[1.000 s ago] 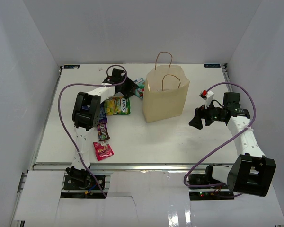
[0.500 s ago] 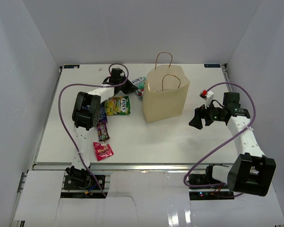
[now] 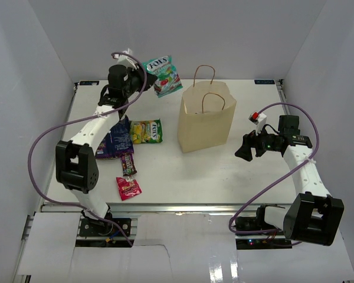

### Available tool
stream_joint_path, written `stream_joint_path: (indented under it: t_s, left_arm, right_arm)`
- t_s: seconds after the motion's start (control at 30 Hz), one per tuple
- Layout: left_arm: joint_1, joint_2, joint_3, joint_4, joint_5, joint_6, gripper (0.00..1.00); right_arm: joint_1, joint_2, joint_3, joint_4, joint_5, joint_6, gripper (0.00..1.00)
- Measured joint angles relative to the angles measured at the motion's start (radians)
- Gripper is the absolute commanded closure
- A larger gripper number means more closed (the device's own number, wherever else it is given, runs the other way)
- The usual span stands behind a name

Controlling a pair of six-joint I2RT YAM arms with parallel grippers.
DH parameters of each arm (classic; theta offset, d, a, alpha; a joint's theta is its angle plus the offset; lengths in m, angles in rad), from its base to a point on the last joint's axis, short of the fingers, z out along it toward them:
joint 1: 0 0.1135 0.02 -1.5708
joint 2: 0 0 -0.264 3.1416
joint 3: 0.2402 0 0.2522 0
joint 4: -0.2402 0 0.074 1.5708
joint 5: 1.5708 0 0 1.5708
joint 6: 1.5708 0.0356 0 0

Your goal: Place the snacks into the paper bag

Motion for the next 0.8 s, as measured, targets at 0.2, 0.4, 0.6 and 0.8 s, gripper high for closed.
stream_joint_path:
  t_s: [0.2, 0.4, 0.6, 0.8]
  left_arm:
    - [0.000, -0.154, -0.002, 0.042, -0.018, 0.080, 1.00]
    - [-0.016, -0.182, 0.025, 0.040, 0.035, 0.111, 1.00]
    - [-0.098, -0.187, 0.026, 0.027, 0.092, 0.111, 1.00]
    - [-0.201, -0.180, 0.027, 0.022, 0.097, 0.112, 1.00]
  right_arm:
    - [0.000, 0.000, 0.000, 0.000, -0.004, 0.000, 0.17]
    - [0.000, 0.000, 0.000, 0.000, -0.004, 0.000, 0.17]
    - [0.000, 0.000, 0.000, 0.000, -0.007, 0.000, 0.17]
    - [0.000, 0.000, 0.000, 0.000, -0.007, 0.000, 0.17]
